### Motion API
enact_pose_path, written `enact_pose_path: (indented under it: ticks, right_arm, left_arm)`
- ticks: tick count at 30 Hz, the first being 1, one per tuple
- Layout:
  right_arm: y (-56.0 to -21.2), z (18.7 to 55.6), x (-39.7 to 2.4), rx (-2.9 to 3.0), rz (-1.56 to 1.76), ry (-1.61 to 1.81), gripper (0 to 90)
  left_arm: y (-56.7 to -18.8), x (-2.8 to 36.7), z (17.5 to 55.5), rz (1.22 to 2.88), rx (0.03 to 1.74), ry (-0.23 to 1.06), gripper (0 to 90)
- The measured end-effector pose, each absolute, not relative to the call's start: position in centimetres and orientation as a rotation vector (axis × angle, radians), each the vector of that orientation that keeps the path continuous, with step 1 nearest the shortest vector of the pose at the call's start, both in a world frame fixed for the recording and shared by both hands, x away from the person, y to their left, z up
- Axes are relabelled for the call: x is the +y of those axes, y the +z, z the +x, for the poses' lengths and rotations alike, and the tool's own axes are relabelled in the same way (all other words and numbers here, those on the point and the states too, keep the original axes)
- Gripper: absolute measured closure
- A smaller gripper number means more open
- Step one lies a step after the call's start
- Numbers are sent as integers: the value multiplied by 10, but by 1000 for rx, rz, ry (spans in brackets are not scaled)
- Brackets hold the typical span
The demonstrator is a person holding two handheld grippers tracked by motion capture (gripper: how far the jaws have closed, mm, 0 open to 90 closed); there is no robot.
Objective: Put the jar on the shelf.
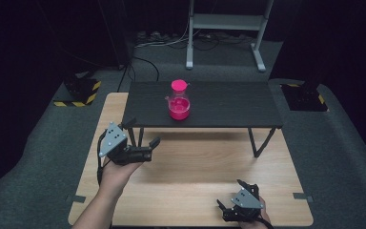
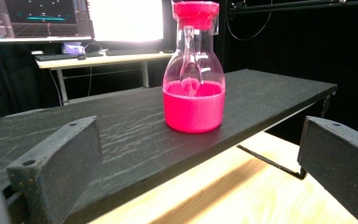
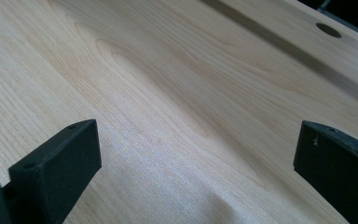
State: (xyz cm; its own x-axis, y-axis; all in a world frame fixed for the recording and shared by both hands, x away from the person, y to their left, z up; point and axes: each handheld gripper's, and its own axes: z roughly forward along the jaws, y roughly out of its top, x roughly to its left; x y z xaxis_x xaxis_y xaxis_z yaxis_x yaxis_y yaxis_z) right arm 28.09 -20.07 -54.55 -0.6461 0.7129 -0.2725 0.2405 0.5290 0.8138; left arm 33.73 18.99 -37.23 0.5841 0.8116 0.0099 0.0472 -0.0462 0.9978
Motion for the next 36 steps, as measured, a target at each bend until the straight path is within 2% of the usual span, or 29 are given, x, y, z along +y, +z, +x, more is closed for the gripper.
enact_pose_path:
  ticks: [20, 36]
  right_arm:
    - [-546, 281, -200, 2172, 766, 1024, 4]
    - [-546, 281, -199, 2174, 761, 1014, 4]
  left_arm:
    - [-409, 197, 317, 1540, 792, 703, 7]
    - [-471, 197, 296, 1629, 852, 630, 7]
